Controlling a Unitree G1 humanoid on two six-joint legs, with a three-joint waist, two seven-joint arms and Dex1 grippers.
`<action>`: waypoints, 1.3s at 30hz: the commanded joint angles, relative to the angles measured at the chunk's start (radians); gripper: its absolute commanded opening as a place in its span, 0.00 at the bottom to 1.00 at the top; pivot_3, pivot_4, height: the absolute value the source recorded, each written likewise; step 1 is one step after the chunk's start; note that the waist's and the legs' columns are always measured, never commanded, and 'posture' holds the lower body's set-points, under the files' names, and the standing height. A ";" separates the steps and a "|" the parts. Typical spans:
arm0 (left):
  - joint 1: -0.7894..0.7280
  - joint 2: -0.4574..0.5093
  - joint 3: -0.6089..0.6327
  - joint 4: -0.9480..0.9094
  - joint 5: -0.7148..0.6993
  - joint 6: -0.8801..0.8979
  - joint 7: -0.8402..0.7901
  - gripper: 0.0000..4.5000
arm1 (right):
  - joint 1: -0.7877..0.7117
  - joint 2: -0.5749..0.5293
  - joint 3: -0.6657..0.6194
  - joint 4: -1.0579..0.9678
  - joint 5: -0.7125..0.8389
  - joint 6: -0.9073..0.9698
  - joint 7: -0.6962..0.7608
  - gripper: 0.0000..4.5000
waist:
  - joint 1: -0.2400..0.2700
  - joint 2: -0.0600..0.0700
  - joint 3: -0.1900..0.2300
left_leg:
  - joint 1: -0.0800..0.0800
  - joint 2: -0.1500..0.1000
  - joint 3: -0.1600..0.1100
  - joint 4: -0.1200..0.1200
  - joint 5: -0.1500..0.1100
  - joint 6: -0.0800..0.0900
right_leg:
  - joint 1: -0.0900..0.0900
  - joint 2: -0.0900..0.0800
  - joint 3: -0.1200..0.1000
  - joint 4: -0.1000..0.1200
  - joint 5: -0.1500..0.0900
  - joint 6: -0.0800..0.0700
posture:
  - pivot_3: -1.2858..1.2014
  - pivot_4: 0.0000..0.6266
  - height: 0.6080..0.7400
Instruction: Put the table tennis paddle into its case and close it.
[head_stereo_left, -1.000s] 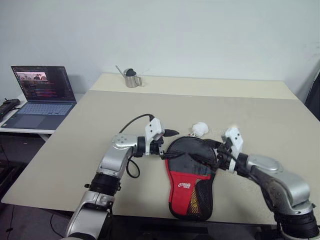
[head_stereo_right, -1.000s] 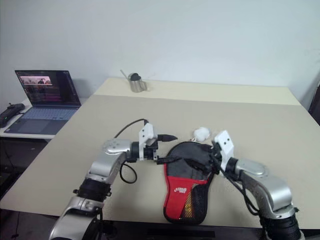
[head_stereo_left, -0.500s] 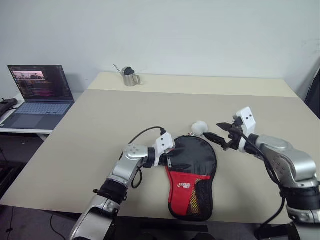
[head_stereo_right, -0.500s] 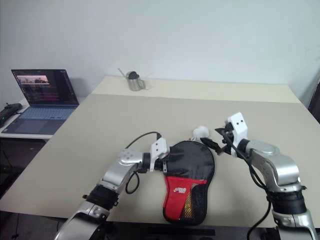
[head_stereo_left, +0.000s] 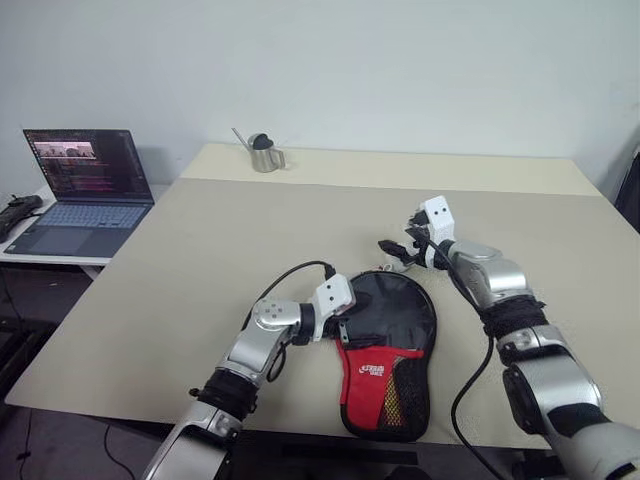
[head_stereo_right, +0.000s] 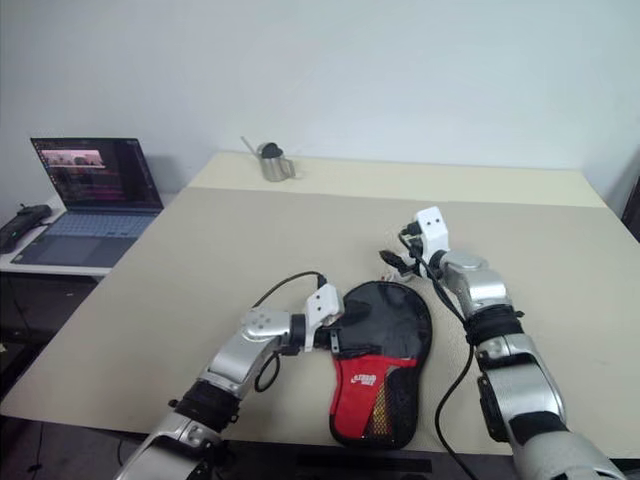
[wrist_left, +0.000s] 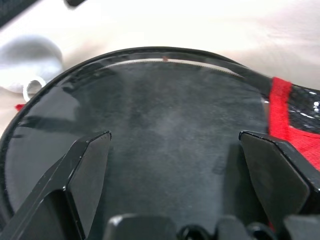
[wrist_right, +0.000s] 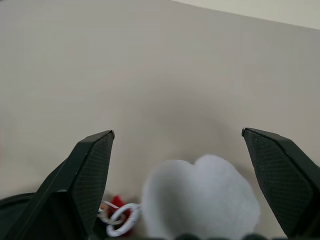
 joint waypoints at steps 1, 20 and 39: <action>0.006 0.024 -0.011 -0.055 -0.010 0.003 -0.026 0.99 | -0.070 -0.003 -0.024 0.141 -0.042 -0.108 -0.036 1.00 | -0.001 0.000 0.000 | 0.000 0.000 0.000 0.000 0.000 0.000 | 0.000 0.000 0.000 0.000 0.000 0.000 | 0.52 0.24 1.00; -0.051 0.042 -0.022 0.039 0.012 -0.058 -0.057 1.00 | -0.109 0.045 -0.065 0.278 -0.069 -0.055 0.055 0.49 | -0.002 0.002 0.001 | 0.001 0.000 0.001 0.000 0.000 -0.001 | -0.001 0.000 0.001 0.004 -0.001 -0.001 | 0.52 0.24 1.00; -0.137 0.035 -0.150 0.411 0.119 -0.258 -0.177 1.00 | 0.054 -0.040 -0.080 -0.052 -0.048 0.097 0.062 0.08 | -0.002 0.006 -0.004 | 0.007 0.000 0.000 0.000 0.002 0.000 | 0.005 0.001 0.001 0.005 -0.001 -0.001 | 0.52 0.24 1.00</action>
